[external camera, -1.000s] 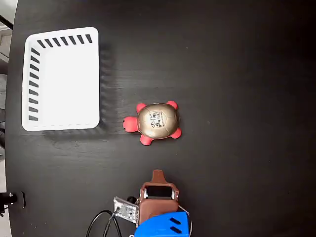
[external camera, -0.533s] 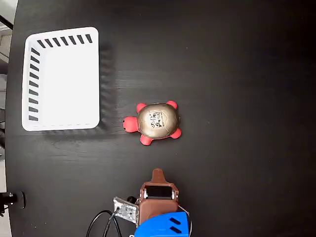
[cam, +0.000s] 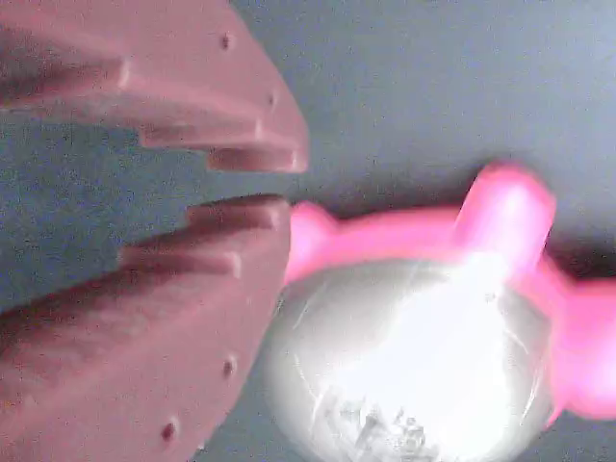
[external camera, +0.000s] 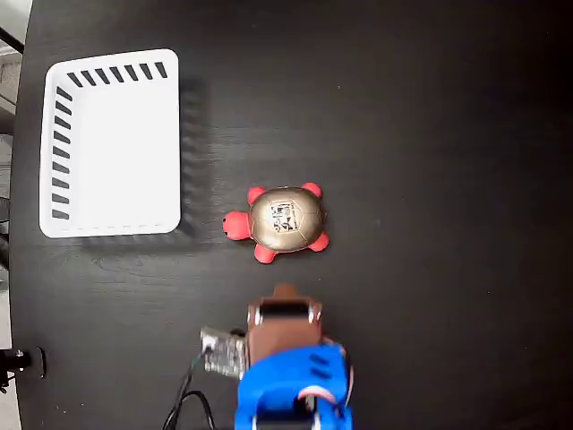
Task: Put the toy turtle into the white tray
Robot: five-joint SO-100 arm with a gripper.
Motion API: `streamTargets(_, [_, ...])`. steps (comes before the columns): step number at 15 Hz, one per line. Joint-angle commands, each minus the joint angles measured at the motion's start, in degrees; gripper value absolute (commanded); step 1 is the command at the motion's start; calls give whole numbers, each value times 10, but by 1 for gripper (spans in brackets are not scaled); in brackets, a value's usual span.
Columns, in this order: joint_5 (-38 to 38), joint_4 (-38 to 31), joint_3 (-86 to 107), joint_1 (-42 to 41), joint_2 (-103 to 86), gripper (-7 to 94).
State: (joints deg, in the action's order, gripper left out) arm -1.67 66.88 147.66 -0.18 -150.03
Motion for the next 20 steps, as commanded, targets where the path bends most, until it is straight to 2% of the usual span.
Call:
streamTargets(1, [-18, 10, -131, 18, 126, -1])
streamTargets(6, [-47, 40, -283, 21, 323, 2])
streamTargets(11, [-68, 56, -347, 40, 417, 41])
streamTargets(13, [-64, 54, -352, 37, 436, 53])
streamTargets(16, [-50, 57, -359, 25, 478, 55])
streamTargets(20, [-35, 25, -361, 23, 539, 55])
